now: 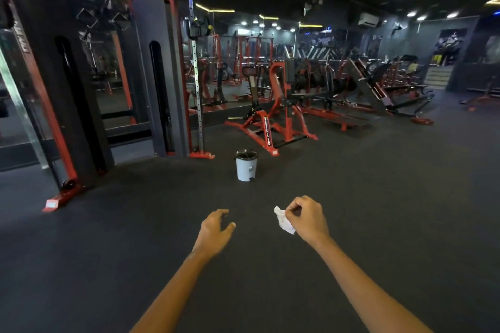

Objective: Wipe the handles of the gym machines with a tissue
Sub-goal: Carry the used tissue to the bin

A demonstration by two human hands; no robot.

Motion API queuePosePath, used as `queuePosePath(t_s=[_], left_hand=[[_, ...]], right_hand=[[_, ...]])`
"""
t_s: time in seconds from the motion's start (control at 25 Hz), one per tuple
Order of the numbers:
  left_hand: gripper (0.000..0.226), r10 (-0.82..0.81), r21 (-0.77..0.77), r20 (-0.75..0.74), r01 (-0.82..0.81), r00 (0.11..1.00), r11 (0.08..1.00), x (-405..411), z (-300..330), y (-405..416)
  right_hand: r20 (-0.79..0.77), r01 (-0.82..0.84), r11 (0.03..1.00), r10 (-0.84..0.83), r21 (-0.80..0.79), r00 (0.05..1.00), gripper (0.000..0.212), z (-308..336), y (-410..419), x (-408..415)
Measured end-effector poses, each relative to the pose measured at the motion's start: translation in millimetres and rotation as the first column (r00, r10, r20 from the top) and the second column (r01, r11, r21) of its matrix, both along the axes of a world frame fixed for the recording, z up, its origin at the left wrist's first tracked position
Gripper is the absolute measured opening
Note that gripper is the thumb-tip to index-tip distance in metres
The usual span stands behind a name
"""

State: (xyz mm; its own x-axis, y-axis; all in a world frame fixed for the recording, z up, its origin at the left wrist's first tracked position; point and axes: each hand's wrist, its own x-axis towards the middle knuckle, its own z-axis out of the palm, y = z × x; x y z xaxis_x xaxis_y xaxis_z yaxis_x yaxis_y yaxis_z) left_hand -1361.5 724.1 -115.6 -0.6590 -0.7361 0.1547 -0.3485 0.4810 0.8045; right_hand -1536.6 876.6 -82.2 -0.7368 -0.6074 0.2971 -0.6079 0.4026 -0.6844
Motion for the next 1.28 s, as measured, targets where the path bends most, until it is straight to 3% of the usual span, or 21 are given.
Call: queuePosePath(t_s=[0.24,0.56,0.8,1.28], left_hand=[[0.046,0.005,-0.007,-0.021,-0.005,1.0,1.0,-147,19,-119],[0.047,-0.006,0.022,-0.019,0.006,1.0,1.0,-322,-12,-287],[0.046,0.001,0.03,-0.059,0.001,0.998,1.0,-456,2,-434],[0.046,0.048,0.066,0.029,-0.049,0.998,0.997,-715,-34,-630]], right_hand=[[-0.033,-0.045,0.999,0.046,0.017,0.998,0.013,27,-130,-139],[0.011,-0.024,0.999,0.024,0.035,1.0,0.012,-2,-292,-314],[0.03,-0.001,1.0,0.0,0.017,1.0,0.018,4,-420,-443],[0.038,-0.061,0.998,0.06,0.02,0.997,0.017,-18,-626,-716]])
